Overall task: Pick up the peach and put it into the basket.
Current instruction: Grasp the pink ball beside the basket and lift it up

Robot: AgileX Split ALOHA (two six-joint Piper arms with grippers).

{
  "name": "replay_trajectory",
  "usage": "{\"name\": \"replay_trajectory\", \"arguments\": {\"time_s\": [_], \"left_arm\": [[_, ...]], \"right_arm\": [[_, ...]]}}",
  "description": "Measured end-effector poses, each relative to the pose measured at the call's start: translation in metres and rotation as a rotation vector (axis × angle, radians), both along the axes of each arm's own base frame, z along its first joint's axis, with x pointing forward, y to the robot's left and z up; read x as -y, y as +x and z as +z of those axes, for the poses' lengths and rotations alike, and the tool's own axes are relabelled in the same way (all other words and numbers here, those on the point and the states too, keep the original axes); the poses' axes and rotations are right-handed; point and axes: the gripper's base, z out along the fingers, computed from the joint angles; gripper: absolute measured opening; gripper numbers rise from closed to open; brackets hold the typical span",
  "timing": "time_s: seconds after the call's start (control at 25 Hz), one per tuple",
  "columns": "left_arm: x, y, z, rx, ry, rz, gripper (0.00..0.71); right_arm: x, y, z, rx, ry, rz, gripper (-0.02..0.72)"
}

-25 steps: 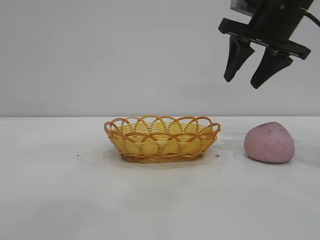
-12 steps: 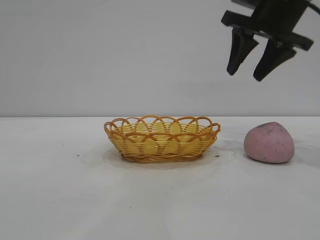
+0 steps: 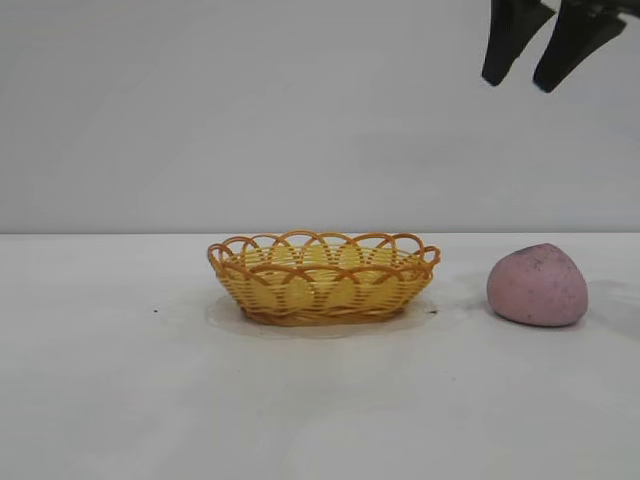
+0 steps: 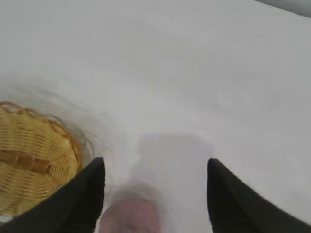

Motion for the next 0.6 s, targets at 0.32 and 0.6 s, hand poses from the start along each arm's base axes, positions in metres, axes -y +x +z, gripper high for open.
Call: {"name": "replay_trajectory", "arguments": {"time_s": [0.32,0.6], "left_arm": [[0.000,0.000,-0.001,-0.001,0.000,0.000,0.545],[0.000,0.000,-0.001,-0.001,0.001,0.013,0.545]], "right_arm": [[0.005,-0.012,-0.004,-0.126,-0.062,0.011,0.386],[0.006,-0.013,-0.011,-0.184,-0.080,0.000,0.386]]}}
